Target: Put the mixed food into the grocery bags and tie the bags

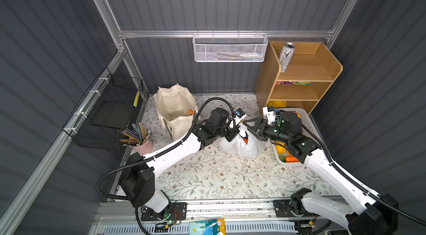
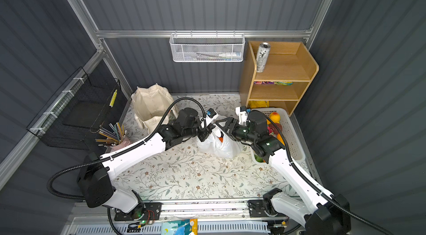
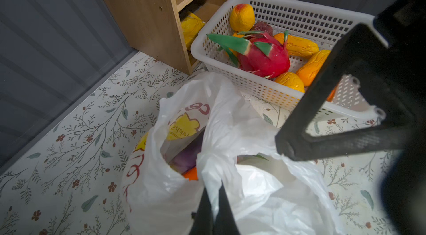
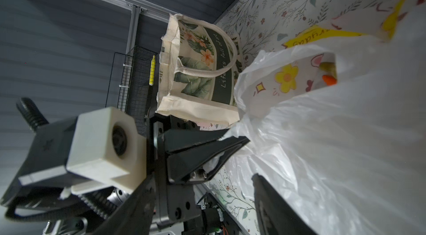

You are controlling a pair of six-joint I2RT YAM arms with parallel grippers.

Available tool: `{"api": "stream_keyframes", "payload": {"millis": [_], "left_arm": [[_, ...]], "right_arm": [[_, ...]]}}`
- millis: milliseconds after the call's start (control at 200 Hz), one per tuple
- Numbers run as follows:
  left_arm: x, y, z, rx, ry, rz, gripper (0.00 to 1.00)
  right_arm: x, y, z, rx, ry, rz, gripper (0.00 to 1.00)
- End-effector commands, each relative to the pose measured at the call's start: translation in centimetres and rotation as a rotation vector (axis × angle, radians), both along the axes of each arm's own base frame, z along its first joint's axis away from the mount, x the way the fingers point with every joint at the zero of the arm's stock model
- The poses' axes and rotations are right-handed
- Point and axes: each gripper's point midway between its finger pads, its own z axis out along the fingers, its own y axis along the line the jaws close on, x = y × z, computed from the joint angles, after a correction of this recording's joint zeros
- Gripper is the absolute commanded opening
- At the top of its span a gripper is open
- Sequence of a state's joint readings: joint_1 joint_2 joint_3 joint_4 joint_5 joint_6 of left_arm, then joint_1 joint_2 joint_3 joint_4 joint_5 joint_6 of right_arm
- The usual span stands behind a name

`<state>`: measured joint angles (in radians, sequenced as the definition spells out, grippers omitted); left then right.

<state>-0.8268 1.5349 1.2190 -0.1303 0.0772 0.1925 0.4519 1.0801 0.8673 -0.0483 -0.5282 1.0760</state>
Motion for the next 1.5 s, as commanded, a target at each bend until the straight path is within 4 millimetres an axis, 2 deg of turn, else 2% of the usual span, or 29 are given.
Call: {"api": "stream_keyframes", "payload": {"millis": [0, 50, 75, 200, 375, 595, 946, 1046, 1236, 1341, 1371, 1416, 1496], "left_arm": [[0.8, 0.4, 2.9, -0.050, -0.119, 0.044, 0.00], [0.5, 0.3, 3.1, -0.057, -0.125, 0.041, 0.00], [0.4, 0.3, 3.2, -0.060, -0.130, 0.040, 0.00], [0.3, 0.4, 3.8, -0.072, -0.150, 0.052, 0.00], [-0.2, 0.6, 4.9, -0.116, -0.167, 0.048, 0.00], [-1.0, 0.0, 5.0, -0.141, -0.156, 0.021, 0.00], [-2.7, -1.1, 4.2, -0.147, -0.128, -0.035, 0.00], [-3.0, -1.2, 3.7, -0.140, -0.117, -0.040, 0.00], [-3.4, -1.2, 3.0, -0.148, -0.101, -0.036, 0.00], [-3.5, -1.2, 2.6, -0.148, -0.089, -0.032, 0.00], [-3.4, -1.2, 2.6, -0.149, -0.087, -0.025, 0.00], [-3.3, -0.9, 2.8, -0.155, -0.088, -0.009, 0.18], [-3.0, 0.0, 3.9, -0.199, -0.109, 0.045, 0.43]], "right_arm": [[0.0, 1.4, 1.5, 0.062, 0.041, 0.016, 0.70], [-0.1, 1.6, 2.0, 0.060, 0.038, 0.015, 0.70], [0.4, 2.0, 1.0, 0.044, 0.064, 0.013, 0.70], [0.8, 2.7, 0.3, 0.029, 0.086, 0.017, 0.71], [1.6, 2.6, -1.0, 0.006, 0.102, -0.018, 0.74], [2.9, 3.5, -0.5, 0.022, 0.081, -0.009, 0.74], [5.2, 3.7, 0.6, 0.057, 0.044, -0.011, 0.72], [5.5, 3.7, 1.3, 0.074, 0.020, -0.007, 0.64], [5.6, 3.7, 1.8, 0.094, -0.012, 0.006, 0.19], [5.5, 3.5, 1.9, 0.109, -0.036, 0.014, 0.01], [5.4, 3.5, 1.9, 0.119, -0.049, 0.022, 0.00], [5.4, 3.2, 2.0, 0.134, -0.071, 0.032, 0.00], [5.4, 2.5, 1.9, 0.164, -0.116, 0.059, 0.00]]}}
